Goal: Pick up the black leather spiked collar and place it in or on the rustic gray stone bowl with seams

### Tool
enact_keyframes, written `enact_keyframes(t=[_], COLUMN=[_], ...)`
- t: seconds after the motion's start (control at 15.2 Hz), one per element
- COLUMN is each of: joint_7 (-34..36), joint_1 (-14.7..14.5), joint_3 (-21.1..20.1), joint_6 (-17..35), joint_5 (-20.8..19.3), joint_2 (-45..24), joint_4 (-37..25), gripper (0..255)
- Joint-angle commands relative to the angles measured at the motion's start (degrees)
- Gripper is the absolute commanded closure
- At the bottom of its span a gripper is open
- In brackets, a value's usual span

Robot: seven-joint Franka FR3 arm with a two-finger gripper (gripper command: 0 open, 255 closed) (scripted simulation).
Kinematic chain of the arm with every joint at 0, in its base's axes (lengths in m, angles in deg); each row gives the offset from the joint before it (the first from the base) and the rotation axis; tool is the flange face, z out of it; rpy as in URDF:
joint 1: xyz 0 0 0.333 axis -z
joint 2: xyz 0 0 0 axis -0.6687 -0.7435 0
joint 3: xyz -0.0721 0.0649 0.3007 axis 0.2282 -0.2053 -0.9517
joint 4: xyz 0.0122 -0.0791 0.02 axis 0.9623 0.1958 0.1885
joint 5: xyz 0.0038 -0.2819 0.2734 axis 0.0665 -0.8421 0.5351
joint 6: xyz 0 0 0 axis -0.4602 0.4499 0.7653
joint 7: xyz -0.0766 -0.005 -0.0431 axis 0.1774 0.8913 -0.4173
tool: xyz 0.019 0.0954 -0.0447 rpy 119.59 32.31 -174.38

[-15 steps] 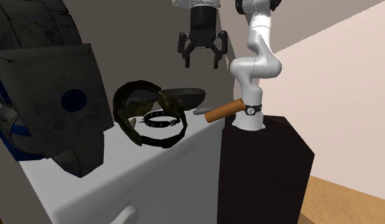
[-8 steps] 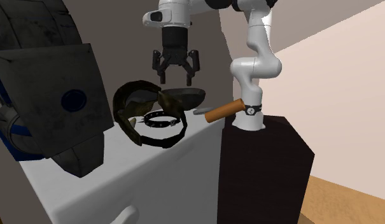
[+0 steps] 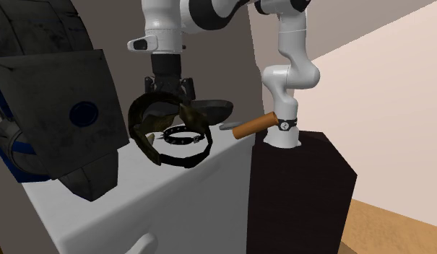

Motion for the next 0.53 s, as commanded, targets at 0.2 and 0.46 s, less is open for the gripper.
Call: enact_keyframes(t=[0.2, 0.46], joint_7=[-1.0, -1.3], joint_1=[0.6, 0.8], joint_3=[-0.1, -0.3], joint_6=[2.8, 5.3], joint_5=[1.1, 1.7], joint_2=[-2.6, -3.8], joint_4=[0.5, 1.9], gripper=[0, 0])
